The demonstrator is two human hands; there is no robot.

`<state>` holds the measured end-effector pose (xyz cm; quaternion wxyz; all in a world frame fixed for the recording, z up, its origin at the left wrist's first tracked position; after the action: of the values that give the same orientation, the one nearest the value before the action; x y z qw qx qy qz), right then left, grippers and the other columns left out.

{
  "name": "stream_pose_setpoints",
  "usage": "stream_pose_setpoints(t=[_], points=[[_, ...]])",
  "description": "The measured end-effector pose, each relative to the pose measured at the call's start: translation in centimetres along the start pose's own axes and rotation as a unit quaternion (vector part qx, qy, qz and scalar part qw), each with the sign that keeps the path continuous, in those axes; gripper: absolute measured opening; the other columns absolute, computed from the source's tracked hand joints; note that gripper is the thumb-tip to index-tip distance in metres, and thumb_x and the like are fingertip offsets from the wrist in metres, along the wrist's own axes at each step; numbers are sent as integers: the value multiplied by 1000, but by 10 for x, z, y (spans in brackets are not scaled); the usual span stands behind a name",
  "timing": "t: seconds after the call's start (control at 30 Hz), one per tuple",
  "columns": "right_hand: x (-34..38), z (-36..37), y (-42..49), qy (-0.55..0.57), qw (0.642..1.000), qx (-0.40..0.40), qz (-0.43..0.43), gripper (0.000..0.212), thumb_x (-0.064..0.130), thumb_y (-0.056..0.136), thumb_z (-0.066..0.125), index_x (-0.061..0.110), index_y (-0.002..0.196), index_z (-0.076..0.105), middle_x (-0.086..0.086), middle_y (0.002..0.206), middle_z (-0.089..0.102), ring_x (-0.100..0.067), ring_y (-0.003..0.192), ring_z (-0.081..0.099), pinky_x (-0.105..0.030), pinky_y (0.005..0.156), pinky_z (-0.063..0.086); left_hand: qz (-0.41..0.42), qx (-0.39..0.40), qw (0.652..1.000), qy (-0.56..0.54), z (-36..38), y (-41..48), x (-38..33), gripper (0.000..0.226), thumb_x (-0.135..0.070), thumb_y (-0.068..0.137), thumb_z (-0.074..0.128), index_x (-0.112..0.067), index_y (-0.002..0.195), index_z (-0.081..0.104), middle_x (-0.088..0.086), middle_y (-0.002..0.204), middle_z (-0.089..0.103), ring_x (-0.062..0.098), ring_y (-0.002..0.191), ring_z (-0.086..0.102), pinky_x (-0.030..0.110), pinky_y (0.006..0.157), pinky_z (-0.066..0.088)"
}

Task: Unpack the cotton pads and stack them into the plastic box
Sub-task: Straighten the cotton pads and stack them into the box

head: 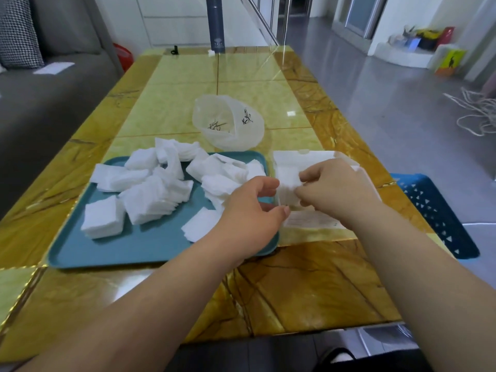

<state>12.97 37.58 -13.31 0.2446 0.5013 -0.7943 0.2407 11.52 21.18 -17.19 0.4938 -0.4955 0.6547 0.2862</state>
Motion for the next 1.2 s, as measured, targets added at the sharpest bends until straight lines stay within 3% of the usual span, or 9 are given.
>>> stream_pose_setpoints(t=[0.13, 0.3, 0.4, 0.47, 0.53, 0.63, 0.73, 1.0, 1.2], points=[[-1, -1, -1, -20, 1000, -3, -15, 32, 26, 93, 65, 29, 124, 73, 10, 95, 74, -9, 87, 65, -12, 55, 35, -3, -1, 1000, 6, -1, -1, 1, 45, -29, 94, 74, -38, 135, 57, -24, 126, 60, 2, 106, 66, 36, 96, 60], [-2, -5, -13, -26, 999, 5, -22, 50, 11, 92, 57, 24, 140, 63, 9, 110, 68, -8, 92, 52, -3, 55, 32, 10, -22, 1000, 19, -13, -8, -3, 43, -23, 92, 74, -37, 130, 60, -20, 119, 66, -7, 91, 67, 26, 90, 57], [2, -6, -20, -47, 999, -12, -24, 53, 7, 91, 54, 22, 141, 61, 6, 106, 68, -11, 93, 53, -15, 70, 41, 1, -37, 999, 4, -29, -16, -9, 37, -24, 92, 75, -42, 122, 63, -16, 107, 72, 0, 84, 69, 24, 71, 55], [8, -9, -29, -63, 997, -27, -24, 59, 5, 89, 53, 21, 146, 57, 2, 124, 68, -16, 101, 57, -20, 80, 40, -4, -54, 999, 1, -43, -22, -11, 35, -25, 92, 74, -44, 119, 64, -15, 103, 73, 5, 83, 71, 25, 59, 55], [18, -9, -37, -85, 994, -54, -34, 64, 5, 89, 53, 22, 150, 53, 1, 138, 64, -20, 118, 60, -23, 84, 39, 3, -80, 997, 13, -60, -29, -9, 33, -24, 92, 73, -41, 119, 66, -18, 110, 71, 5, 85, 71, 31, 69, 62], [45, 11, -51, -68, 987, -88, -112, 61, 6, 88, 50, 26, 145, 57, 1, 140, 64, -24, 128, 58, -29, 90, 47, 0, -103, 993, 53, -85, -38, 0, 29, -18, 93, 71, -31, 119, 68, -19, 116, 66, 7, 90, 68, 35, 84, 61], [68, 51, -54, 15, 984, 12, -179, 57, 4, 83, 50, 23, 134, 67, 2, 131, 69, -18, 125, 62, -36, 106, 51, -30, -103, 988, 113, -109, -44, 14, 31, -16, 91, 71, -27, 120, 68, -16, 115, 67, 14, 103, 66, 37, 86, 59], [61, 90, -20, -26, 981, 147, -124, 32, 13, 89, 66, 18, 119, 73, 1, 108, 71, -20, 99, 68, -31, 84, 57, -69, -36, 952, 296, -116, -33, 36, 59, -42, 86, 76, -27, 139, 56, -8, 123, 61, 15, 108, 61, 29, 90, 48], [51, 97, -7, 54, 972, 204, -99, 35, 12, 88, 72, 18, 122, 72, 6, 99, 70, -16, 82, 73, -31, 68, 64, -94, 11, 960, 263, -114, -17, 44, 59, -41, 75, 87, -29, 127, 62, -11, 100, 63, 6, 88, 60, 22, 68, 48]])
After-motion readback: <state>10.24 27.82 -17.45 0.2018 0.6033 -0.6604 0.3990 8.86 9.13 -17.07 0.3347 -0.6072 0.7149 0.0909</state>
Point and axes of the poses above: each hand's wrist, its own y-axis towards the middle knuckle, its own z-axis out of the palm, x = y × z, the point moved 1 cm from there along y, towards the middle knuckle
